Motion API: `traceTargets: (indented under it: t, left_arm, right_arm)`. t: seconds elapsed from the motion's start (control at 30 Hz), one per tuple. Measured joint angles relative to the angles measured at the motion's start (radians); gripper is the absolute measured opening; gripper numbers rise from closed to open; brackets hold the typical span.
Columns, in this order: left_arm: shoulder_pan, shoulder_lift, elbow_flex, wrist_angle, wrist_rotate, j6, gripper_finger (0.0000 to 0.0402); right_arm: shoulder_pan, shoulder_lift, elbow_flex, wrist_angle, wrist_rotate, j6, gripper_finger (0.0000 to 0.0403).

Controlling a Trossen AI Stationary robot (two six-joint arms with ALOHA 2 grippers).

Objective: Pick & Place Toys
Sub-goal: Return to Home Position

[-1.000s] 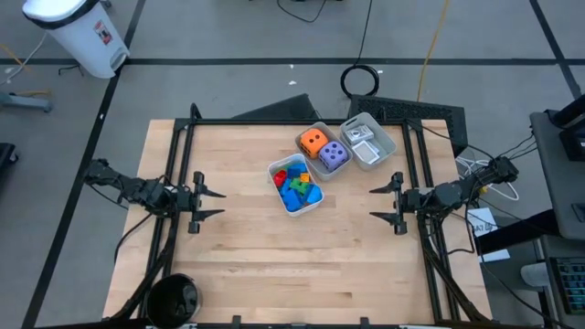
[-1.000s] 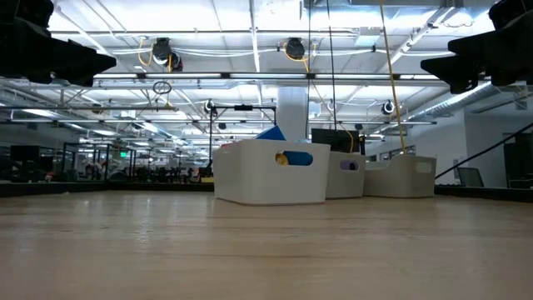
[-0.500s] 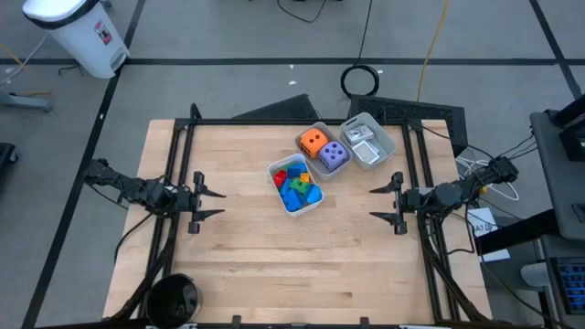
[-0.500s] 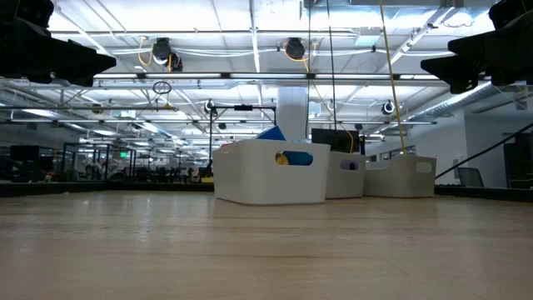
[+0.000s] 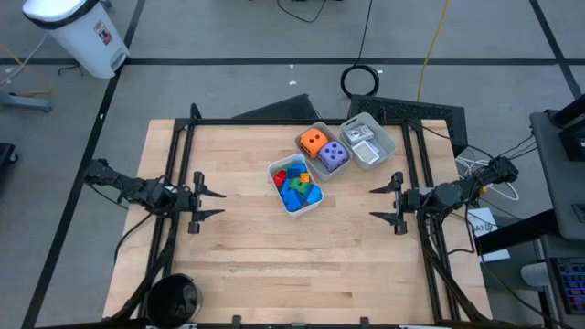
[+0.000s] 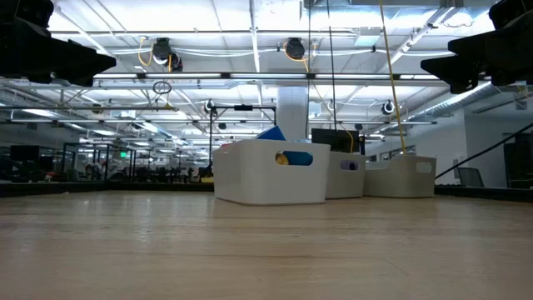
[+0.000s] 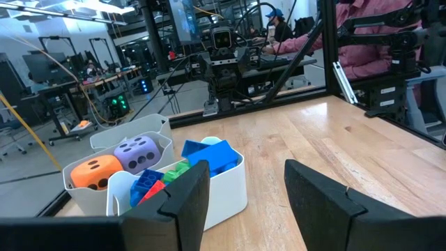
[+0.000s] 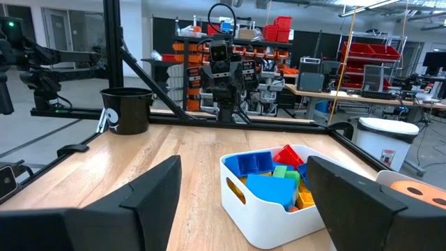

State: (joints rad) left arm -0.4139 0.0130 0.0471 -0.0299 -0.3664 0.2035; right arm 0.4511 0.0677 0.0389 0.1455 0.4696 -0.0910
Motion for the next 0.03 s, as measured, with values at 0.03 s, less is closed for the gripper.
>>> traceTargets:
  t: [0.03]
  left_arm:
    - [0.0,0.0,0.0,0.0,0.0,0.0,0.0191]
  right_arm:
    - [0.0,0.0,0.0,0.0,0.0,0.0,0.0279]
